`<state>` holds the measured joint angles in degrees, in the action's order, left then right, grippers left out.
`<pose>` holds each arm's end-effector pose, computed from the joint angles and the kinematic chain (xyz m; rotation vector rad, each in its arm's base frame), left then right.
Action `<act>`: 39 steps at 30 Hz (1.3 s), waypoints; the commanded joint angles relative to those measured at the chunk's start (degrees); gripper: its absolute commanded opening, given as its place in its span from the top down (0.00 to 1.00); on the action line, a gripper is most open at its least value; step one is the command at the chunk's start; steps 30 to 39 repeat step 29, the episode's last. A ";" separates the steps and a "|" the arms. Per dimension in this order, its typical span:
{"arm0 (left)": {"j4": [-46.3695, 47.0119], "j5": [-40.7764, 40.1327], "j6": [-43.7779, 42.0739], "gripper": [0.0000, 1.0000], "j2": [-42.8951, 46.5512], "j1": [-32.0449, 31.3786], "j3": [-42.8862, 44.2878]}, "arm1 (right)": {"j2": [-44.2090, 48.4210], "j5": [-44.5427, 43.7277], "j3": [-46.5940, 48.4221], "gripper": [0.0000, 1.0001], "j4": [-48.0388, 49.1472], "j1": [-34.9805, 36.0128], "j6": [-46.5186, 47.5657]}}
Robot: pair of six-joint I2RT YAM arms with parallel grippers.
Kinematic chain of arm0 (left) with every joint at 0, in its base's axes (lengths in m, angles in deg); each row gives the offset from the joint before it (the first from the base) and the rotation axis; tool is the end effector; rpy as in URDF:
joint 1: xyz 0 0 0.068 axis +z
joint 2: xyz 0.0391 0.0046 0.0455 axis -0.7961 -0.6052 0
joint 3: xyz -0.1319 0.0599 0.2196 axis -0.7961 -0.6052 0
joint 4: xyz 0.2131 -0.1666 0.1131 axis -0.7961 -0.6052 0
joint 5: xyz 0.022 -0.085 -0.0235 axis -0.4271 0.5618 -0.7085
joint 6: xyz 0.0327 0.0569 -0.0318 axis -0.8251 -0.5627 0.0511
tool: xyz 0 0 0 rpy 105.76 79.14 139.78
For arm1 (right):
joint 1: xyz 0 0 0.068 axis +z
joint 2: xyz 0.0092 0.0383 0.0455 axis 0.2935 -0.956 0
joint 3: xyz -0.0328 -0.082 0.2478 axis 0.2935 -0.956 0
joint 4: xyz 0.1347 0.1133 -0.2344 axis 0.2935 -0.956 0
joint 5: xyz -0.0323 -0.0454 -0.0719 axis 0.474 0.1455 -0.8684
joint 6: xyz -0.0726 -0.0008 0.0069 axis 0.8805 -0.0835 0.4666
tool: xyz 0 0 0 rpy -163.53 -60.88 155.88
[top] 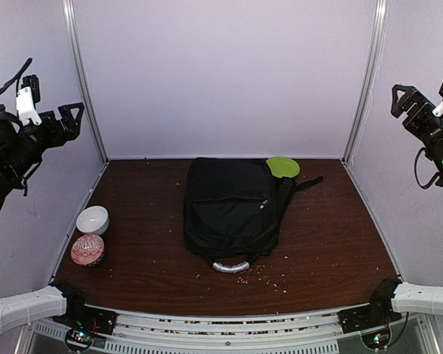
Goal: Pack the student bag
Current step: Reset both arms
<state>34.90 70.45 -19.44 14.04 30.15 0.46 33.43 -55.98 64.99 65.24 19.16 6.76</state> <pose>0.1908 -0.0619 0.4810 -0.1171 1.4989 -0.3274 0.1543 0.0687 0.5128 0.2637 1.3639 0.2974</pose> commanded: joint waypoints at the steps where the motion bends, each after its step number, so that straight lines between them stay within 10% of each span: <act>1: -3.04 0.12 3.86 0.02 4.29 -0.16 -4.71 | 4.01 -3.85 -5.65 0.00 -3.47 -0.28 2.33; 39: -4.18 -2.64 4.59 0.02 -7.22 -0.29 -10.93 | 1.39 -1.43 -19.28 0.01 -2.20 -2.06 -11.91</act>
